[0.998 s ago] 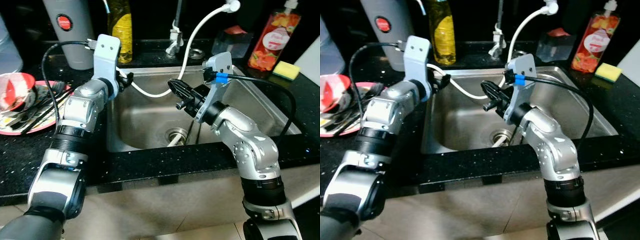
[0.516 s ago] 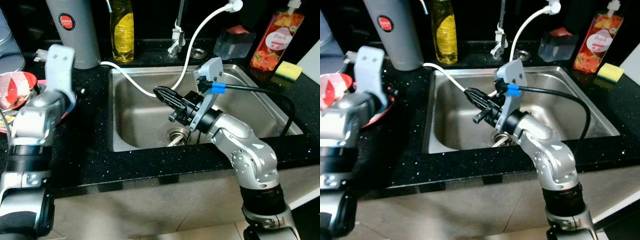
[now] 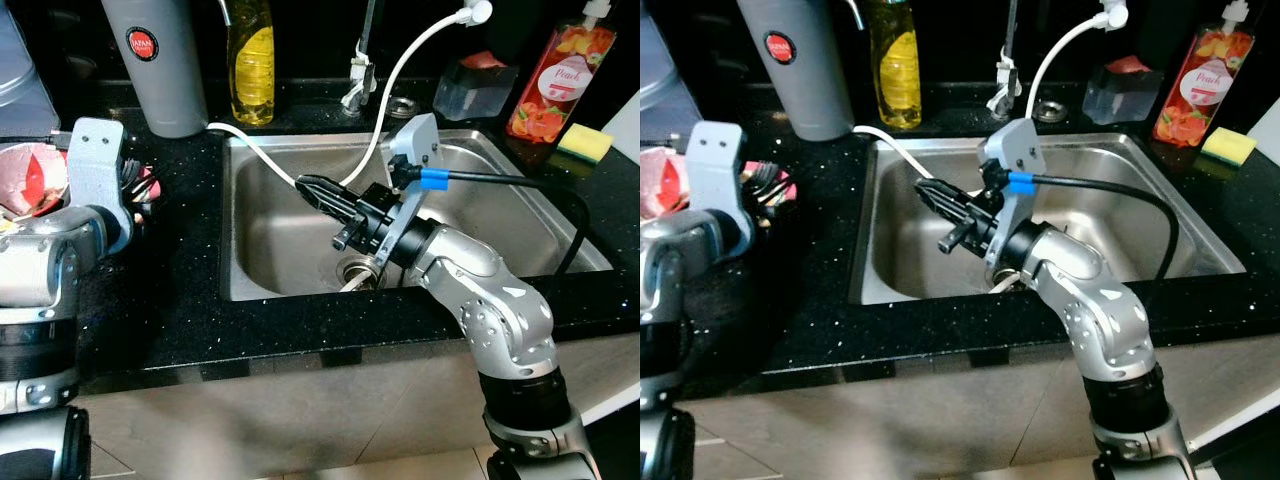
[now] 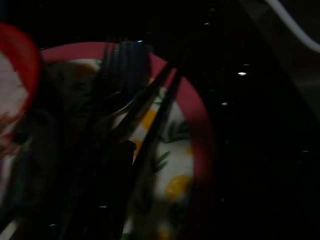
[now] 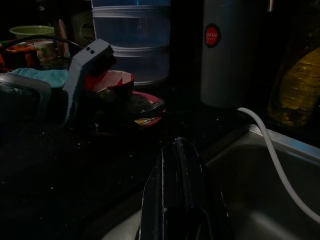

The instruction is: Kitchen organization

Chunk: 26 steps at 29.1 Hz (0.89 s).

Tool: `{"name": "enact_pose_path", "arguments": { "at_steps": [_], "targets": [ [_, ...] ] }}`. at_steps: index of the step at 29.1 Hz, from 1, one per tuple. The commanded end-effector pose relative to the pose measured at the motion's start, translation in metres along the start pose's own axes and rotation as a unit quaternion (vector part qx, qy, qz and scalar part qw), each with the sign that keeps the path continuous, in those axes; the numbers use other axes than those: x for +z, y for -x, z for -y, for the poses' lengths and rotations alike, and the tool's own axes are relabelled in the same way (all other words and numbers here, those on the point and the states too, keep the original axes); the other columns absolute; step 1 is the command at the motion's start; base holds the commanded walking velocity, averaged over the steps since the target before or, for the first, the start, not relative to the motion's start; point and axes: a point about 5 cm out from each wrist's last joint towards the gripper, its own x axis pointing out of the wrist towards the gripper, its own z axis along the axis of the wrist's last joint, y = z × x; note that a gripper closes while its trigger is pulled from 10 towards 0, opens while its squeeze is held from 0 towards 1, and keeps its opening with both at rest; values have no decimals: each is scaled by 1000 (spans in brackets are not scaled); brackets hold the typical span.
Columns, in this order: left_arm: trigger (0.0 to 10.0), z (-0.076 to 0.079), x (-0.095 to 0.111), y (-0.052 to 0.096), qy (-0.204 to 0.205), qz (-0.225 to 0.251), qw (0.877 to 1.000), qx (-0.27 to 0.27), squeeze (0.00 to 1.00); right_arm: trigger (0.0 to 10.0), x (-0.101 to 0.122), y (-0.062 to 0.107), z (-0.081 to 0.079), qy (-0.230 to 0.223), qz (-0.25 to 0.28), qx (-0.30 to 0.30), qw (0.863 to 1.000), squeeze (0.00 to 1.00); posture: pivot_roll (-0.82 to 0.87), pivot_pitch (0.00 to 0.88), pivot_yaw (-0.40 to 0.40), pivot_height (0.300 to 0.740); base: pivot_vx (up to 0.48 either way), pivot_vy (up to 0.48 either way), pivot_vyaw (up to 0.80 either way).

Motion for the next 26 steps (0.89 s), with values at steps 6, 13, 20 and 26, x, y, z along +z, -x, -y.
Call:
{"name": "enact_pose_path", "arguments": {
  "at_steps": [6,13,20,26],
  "targets": [
    [10000,6,-2,4,-162,8,987,7,0,10000,2,-2,0,1,8,1,1000,0,123,43,-7,740,0,0,0],
    [10000,27,5,8,-243,46,969,-20,0,10000,1,-2,-1,-2,8,-2,1000,0,119,46,-5,740,0,0,0],
    [10000,34,-7,8,-279,26,959,-26,0,10000,1,-2,-1,-4,8,-2,1000,0,119,50,-7,740,0,0,0],
    [8863,33,-14,6,-306,17,952,-16,0,10000,1,-2,-1,-5,8,-1,1000,0,119,52,-10,740,0,0,0]
  ]
}}
